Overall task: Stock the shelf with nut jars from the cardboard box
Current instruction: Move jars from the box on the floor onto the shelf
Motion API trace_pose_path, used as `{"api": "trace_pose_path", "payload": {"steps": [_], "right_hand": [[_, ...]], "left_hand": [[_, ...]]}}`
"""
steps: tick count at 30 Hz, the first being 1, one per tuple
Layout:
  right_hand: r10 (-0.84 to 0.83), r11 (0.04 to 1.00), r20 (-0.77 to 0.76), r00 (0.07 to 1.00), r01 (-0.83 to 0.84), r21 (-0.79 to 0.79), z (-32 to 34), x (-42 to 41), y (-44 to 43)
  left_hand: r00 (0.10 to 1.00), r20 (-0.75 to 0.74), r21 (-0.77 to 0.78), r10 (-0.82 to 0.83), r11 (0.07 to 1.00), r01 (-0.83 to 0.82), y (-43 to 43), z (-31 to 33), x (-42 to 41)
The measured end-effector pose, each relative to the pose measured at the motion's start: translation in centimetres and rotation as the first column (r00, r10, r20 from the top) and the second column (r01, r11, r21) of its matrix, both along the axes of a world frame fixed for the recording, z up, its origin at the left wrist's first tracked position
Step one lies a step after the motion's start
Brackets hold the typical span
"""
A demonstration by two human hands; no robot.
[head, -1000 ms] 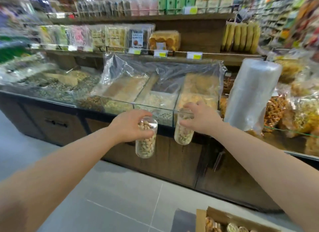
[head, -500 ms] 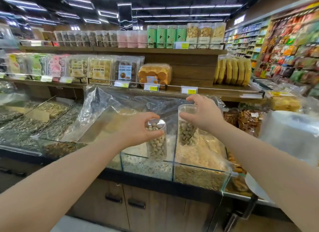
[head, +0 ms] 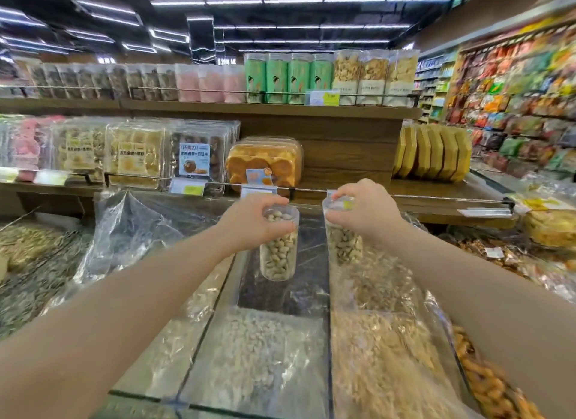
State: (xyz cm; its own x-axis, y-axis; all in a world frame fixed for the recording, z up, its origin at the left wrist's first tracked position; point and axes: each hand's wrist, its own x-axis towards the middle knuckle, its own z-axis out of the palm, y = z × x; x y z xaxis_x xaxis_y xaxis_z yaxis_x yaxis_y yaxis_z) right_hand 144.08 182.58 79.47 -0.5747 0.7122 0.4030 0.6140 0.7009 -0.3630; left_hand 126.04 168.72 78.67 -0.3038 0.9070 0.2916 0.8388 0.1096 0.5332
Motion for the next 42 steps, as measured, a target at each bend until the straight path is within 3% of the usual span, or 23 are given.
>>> {"api": "trace_pose_path", "payload": {"steps": [11,23,29,34,37,42], "right_hand": [[-0.028,0.972,-0.276,0.961,0.091,0.218,3.6,-10.7,14.5],[0.005,0.995,-0.147,0.989,0.010,0.103,-1.5,-21.0,32.2],[0.005,1.000,-0.231,0.973,-0.007,-0.007,-4.3,-23.7,35.2],[0.137,0.987,-0.041,0.990,-0.140,-0.074,-4.4,-24.5,35.3],[0.156,0.980,-0.076,0.985,-0.164,-0.114,-4.1,-23.3,34.9],[0.103,0.994,-0.165,0.981,-0.108,-0.021,-3.4,-20.1,33.4]], "left_hand": [[0.989,-0.059,0.052,-0.133,0.989,0.136,14.0,3.2,-9.0],[0.983,0.011,-0.022,-0.182,0.983,0.182,23.6,1.4,-13.2],[0.976,0.051,-0.056,-0.214,0.975,0.217,25.4,0.2,-14.1],[0.970,0.076,-0.060,-0.232,0.970,0.236,26.1,0.6,-14.2],[0.967,0.058,-0.072,-0.250,0.965,0.254,26.5,1.1,-14.1],[0.978,0.000,-0.003,-0.210,0.978,0.210,27.4,2.5,-13.2]]}}
